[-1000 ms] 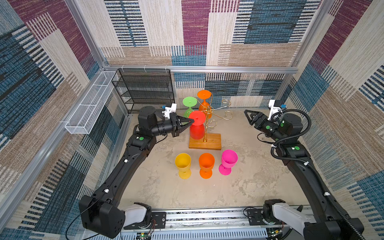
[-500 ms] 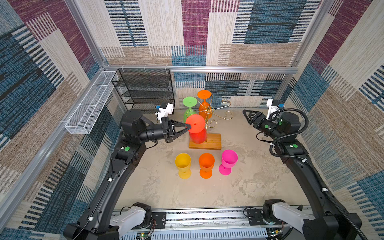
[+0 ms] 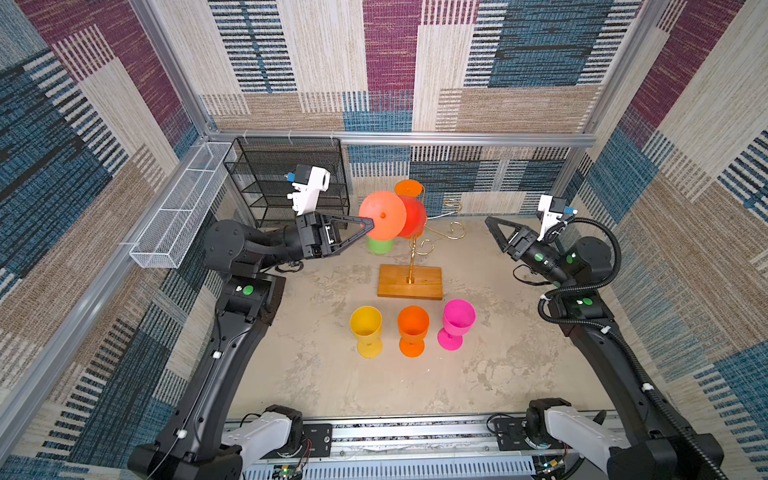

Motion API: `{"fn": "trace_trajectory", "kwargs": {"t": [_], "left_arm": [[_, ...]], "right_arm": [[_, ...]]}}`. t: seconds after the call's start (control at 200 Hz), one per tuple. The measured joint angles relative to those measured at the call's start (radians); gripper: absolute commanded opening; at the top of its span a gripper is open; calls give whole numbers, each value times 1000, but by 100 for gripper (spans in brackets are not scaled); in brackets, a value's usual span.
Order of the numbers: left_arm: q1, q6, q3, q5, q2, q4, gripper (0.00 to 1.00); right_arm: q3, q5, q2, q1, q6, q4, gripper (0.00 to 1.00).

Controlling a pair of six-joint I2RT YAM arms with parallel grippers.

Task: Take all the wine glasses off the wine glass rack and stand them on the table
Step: 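Lift the red glass up off the rack with the left gripper, then close the right gripper on the red glass's bowl held by the left gripper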

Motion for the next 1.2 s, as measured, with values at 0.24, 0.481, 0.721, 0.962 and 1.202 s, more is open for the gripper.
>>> {"fn": "trace_trajectory", "kwargs": {"t": [0.24, 0.481, 0.721, 0.962, 1.202], "left_arm": [[-75, -325, -23, -151, 222, 523, 0], [-189, -420, 13, -212, 335, 708, 0], [-242, -431, 16, -247, 386, 751, 0], [-281, -431, 20, -261, 431, 753, 0], [-300, -456, 25, -291, 470, 760, 0]], "right_arm": [[-39, -119, 55, 0, 186, 359, 65], [-43, -155, 112, 0, 309, 573, 65], [-24, -163, 122, 3, 343, 642, 65], [-21, -164, 138, 5, 351, 655, 64], [-36, -164, 131, 5, 358, 679, 58]]}}
